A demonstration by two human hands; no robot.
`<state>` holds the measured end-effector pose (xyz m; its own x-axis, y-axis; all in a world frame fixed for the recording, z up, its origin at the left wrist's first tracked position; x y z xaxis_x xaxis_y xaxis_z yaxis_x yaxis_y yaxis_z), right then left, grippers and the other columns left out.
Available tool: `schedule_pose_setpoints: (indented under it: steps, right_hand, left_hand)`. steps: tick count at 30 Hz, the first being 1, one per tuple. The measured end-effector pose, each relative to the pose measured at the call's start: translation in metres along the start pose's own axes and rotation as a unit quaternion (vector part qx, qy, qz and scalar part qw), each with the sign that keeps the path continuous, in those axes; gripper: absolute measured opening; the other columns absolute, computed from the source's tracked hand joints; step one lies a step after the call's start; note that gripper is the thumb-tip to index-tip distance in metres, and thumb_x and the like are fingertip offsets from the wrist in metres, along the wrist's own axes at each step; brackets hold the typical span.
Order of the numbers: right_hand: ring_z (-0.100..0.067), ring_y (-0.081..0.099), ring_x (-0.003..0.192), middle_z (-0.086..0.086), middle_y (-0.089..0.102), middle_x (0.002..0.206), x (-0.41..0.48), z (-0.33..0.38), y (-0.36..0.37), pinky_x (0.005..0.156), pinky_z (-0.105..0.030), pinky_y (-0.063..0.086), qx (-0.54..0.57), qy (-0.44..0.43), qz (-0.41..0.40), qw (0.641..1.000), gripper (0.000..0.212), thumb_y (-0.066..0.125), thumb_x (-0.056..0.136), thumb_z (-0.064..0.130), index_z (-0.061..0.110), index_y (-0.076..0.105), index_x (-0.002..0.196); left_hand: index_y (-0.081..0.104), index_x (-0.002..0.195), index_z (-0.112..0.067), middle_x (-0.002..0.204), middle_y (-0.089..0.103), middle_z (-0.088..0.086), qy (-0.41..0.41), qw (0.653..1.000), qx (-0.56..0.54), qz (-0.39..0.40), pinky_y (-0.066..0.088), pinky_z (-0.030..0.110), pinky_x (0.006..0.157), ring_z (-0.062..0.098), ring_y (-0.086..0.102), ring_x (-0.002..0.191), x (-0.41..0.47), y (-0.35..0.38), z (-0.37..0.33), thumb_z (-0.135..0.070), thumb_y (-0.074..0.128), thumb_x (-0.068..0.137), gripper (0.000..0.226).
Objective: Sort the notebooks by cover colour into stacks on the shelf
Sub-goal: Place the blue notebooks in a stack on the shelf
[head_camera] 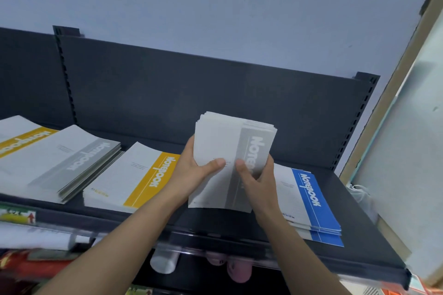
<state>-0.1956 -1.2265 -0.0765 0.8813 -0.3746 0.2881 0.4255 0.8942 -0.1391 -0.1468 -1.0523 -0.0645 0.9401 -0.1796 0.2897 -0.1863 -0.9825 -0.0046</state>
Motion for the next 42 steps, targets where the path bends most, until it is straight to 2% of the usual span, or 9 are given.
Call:
schedule_pose_setpoints:
  steps: [4,7,11,14,21,25,29,34,42]
  right_hand:
    - [-0.010,0.052,0.119,0.008,0.050,0.135,0.004,0.009,0.000,0.102,-0.045,0.046,0.003,-0.007,-0.003,1.000,0.089,0.068,0.076,0.053,0.026,0.021,0.147]
    - [-0.018,0.038,0.137,0.000,0.036,0.150,0.007,0.054,-0.011,0.111,-0.048,0.035,-0.076,-0.126,-0.076,0.986,0.099,0.059,0.072,0.062,0.022,0.015,0.151]
    - [-0.022,0.012,0.148,-0.009,0.020,0.159,-0.006,0.136,0.015,0.117,-0.045,0.003,-0.372,-0.349,-0.120,0.852,0.076,0.038,0.087,0.060,0.017,0.030,0.149]
    - [-0.019,0.012,0.148,-0.005,0.021,0.159,0.011,0.129,0.051,0.118,-0.042,0.000,-0.525,-0.308,0.037,0.792,0.070,0.022,0.093,0.062,0.021,0.028,0.150]
    - [-0.010,0.024,0.143,0.005,0.034,0.153,0.015,0.126,0.061,0.119,-0.037,0.006,-0.498,-0.292,0.096,0.811,0.068,0.018,0.093,0.064,0.026,0.037,0.146]
    - [-0.013,0.024,0.144,0.004,0.041,0.149,0.021,0.134,0.017,0.118,-0.041,0.005,-0.425,-0.270,-0.078,0.861,0.069,0.018,0.091,0.065,0.025,0.049,0.138]
    - [-0.016,0.033,0.137,0.000,0.036,0.150,0.046,0.086,0.000,0.109,-0.038,0.028,-0.210,-0.057,-0.017,0.976,0.051,0.027,0.098,0.054,0.017,0.051,0.123]
    - [-0.010,0.046,0.117,-0.001,0.046,0.137,0.031,0.097,-0.004,0.091,-0.020,0.030,-0.185,-0.131,-0.064,0.972,0.044,0.031,0.104,0.033,0.011,0.047,0.138]
    - [-0.005,0.049,0.100,-0.001,0.055,0.121,0.024,0.099,-0.009,0.086,-0.021,0.037,-0.197,-0.202,-0.122,0.952,0.038,0.033,0.103,0.023,0.008,0.056,0.130]
  left_hand:
    - [0.048,0.132,-0.028,0.121,0.064,-0.013,0.029,0.999,0.005,-0.012,0.049,0.036,0.098,0.004,0.060,0.112,0.003,0.002,-0.017,-0.025,0.084,0.069,0.073]
    - [0.050,0.129,-0.025,0.119,0.065,-0.011,0.044,0.999,-0.003,-0.011,0.050,0.036,0.097,0.005,0.062,0.109,0.007,0.003,-0.028,-0.020,0.083,0.068,0.069]
    - [0.052,0.129,-0.025,0.121,0.065,-0.008,0.059,0.998,0.006,-0.001,0.049,0.040,0.098,0.009,0.061,0.113,0.010,0.004,-0.038,-0.026,0.081,0.068,0.067]
    - [0.054,0.125,-0.026,0.117,0.067,-0.009,0.067,0.998,0.006,0.001,0.051,0.036,0.094,0.007,0.063,0.109,0.010,0.003,-0.039,-0.020,0.078,0.068,0.062]
    - [0.049,0.122,-0.030,0.114,0.063,-0.016,0.083,0.996,0.028,0.006,0.049,0.025,0.086,-0.003,0.060,0.105,0.011,0.002,-0.046,-0.011,0.080,0.074,0.059]
    - [0.035,0.139,-0.035,0.130,0.043,-0.027,0.096,0.992,0.078,-0.009,0.033,0.007,0.094,-0.024,0.037,0.114,0.010,0.002,-0.056,-0.022,0.085,0.071,0.085]
    - [0.024,0.148,-0.032,0.141,0.043,-0.018,0.108,0.990,0.089,-0.025,0.034,0.036,0.112,0.004,0.039,0.132,0.010,0.005,-0.062,-0.028,0.082,0.074,0.094]
    - [0.013,0.153,-0.029,0.151,0.032,-0.018,0.115,0.988,0.097,-0.038,0.031,0.038,0.115,0.002,0.032,0.138,0.011,0.006,-0.065,-0.033,0.078,0.078,0.099]
    - [0.020,0.150,-0.029,0.148,0.037,-0.015,0.103,0.986,0.124,-0.031,0.031,0.035,0.114,0.007,0.035,0.136,0.015,0.001,-0.061,-0.032,0.080,0.075,0.096]
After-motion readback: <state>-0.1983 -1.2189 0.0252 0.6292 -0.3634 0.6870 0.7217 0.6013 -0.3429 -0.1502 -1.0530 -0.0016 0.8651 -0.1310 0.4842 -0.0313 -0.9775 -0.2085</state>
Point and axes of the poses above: each hand's wrist, its own x-axis towards the middle knuckle, its own y-axis out of the palm, z = x × y, the point moved 10 cm from there along x, towards the middle knuckle
